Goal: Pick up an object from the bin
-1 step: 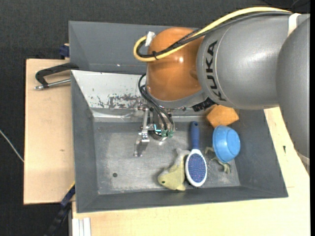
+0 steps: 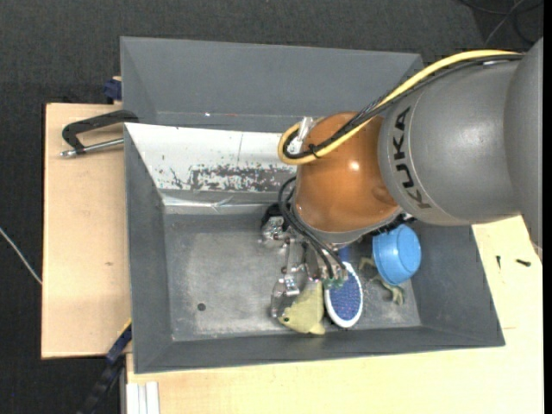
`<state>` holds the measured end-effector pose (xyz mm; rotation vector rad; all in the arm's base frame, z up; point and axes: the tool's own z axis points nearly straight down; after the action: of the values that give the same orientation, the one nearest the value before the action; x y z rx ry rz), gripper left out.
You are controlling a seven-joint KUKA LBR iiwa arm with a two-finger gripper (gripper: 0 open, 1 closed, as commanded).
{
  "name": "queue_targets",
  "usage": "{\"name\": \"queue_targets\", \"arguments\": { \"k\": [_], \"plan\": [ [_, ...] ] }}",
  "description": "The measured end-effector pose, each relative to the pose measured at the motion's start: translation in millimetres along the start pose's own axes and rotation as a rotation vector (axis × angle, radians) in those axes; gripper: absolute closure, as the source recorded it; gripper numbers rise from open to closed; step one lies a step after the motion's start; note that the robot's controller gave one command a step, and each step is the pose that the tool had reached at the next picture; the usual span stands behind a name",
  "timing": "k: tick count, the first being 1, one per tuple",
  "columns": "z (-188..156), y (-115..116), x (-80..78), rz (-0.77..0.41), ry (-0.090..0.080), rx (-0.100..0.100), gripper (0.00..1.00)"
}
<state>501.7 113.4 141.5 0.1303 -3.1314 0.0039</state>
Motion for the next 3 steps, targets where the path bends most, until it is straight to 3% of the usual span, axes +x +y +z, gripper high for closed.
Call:
{"name": "queue_targets", "arguments": {
  "k": [1,2,3],
  "plan": [
    [67,-53,-5.2,0.012,-0.004,-0.003,0.00],
    [65,-132,14.2,-0.048,-0.009,0.000,0.00],
    [70,-195,-25.1,-0.225,-0.017,-0.009,0.00]
  ]
}}
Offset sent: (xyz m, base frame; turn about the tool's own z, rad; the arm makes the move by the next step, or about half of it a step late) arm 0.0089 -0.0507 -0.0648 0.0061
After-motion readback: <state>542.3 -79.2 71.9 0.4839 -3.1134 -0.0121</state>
